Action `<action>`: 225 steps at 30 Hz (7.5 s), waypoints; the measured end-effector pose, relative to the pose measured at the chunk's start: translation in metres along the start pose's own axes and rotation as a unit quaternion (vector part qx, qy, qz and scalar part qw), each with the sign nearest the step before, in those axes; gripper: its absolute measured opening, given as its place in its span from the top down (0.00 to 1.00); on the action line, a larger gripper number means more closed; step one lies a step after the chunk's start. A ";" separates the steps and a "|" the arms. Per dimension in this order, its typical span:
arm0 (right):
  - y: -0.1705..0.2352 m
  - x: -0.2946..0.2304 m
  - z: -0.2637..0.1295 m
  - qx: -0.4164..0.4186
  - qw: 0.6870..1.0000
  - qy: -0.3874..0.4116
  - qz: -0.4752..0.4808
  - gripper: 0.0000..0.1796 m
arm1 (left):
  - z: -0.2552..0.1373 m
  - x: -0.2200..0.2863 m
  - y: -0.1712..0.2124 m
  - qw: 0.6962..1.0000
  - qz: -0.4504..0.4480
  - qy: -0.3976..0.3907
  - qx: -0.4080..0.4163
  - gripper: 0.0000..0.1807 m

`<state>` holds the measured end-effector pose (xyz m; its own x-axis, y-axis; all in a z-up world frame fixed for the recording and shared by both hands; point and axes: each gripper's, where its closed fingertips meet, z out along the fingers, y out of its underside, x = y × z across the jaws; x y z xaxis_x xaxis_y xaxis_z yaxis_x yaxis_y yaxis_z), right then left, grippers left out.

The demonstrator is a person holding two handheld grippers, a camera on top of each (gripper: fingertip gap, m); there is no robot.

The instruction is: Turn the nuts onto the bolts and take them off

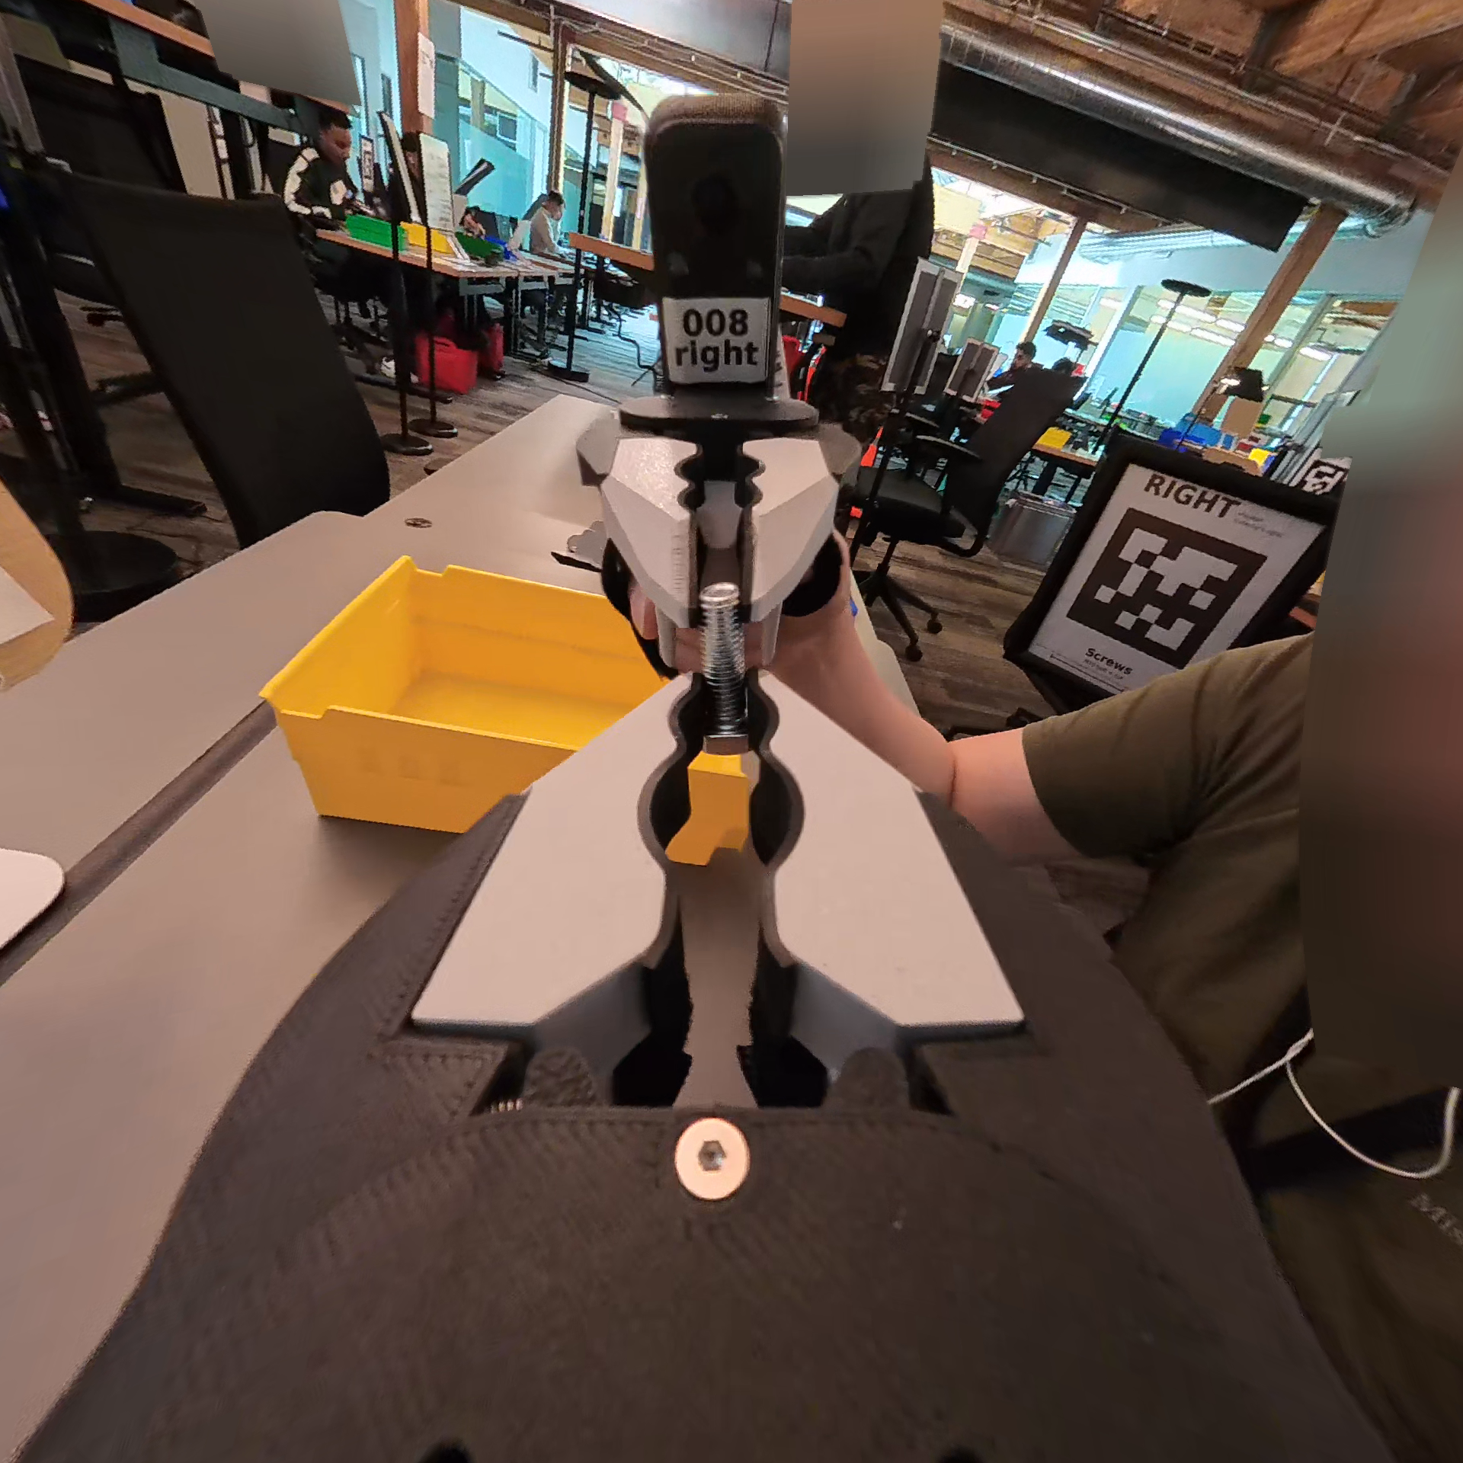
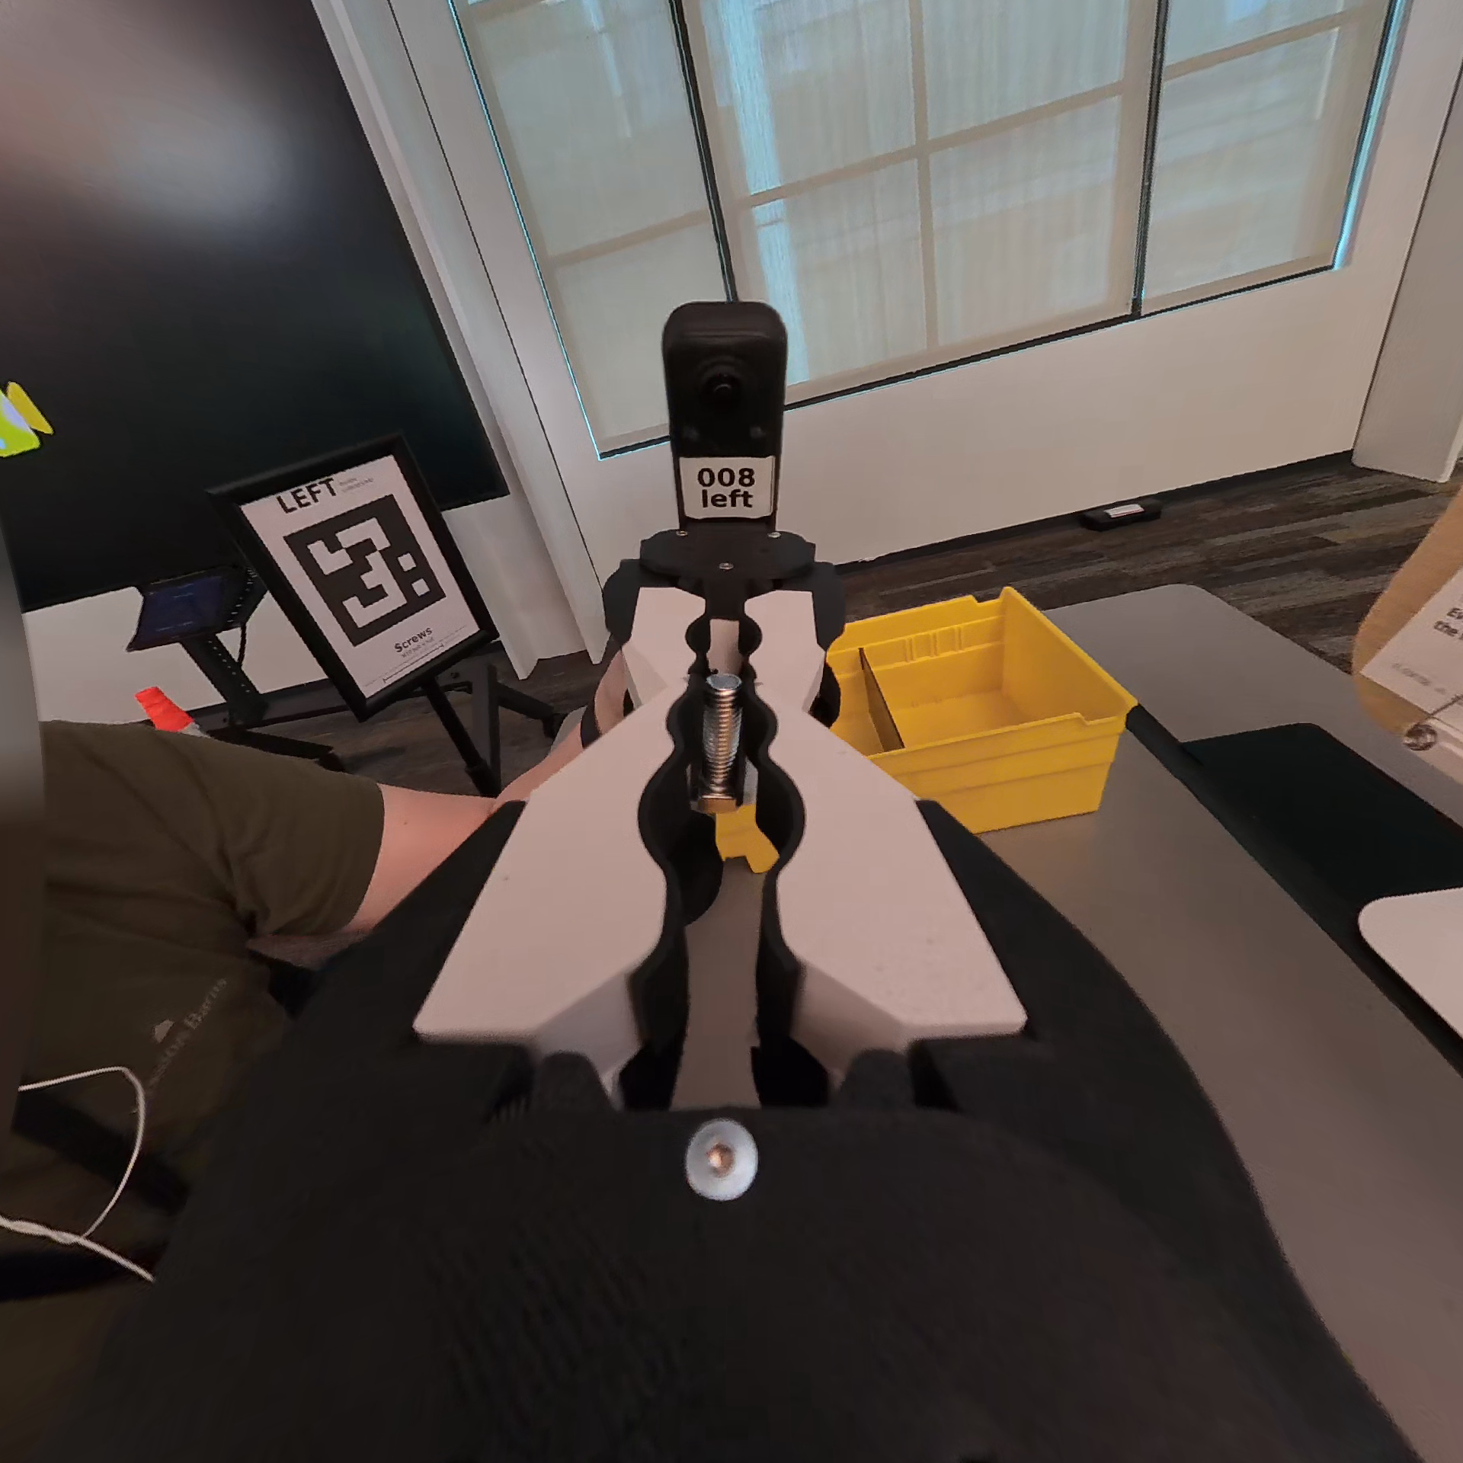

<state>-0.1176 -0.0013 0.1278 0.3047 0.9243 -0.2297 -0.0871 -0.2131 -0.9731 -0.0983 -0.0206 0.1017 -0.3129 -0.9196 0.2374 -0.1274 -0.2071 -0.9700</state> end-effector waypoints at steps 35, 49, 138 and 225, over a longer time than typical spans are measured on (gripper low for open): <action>0.278 0.070 -0.039 -0.677 0.717 0.041 -0.161 0.84 | -0.128 -0.007 -0.070 0.942 0.176 -0.280 0.066 0.96; 0.286 0.068 -0.034 -0.680 0.720 0.035 -0.134 0.91 | -0.130 -0.008 -0.069 0.943 0.173 -0.276 0.066 0.96; 0.094 0.115 -0.026 -0.192 0.932 0.279 0.131 0.91 | 0.007 -0.140 0.081 0.757 0.438 -0.447 -0.188 0.96; 0.089 0.001 -0.060 -0.267 0.959 -0.020 -0.093 0.91 | 0.043 -0.002 0.093 0.980 -0.054 0.135 -0.139 0.96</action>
<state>-0.0678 -0.0383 0.0402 0.2300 0.9713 -0.0613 0.4659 -0.1652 -0.8693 -0.0692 -0.0528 0.0091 -0.5167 -0.7676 0.3792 -0.4131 -0.1644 -0.8957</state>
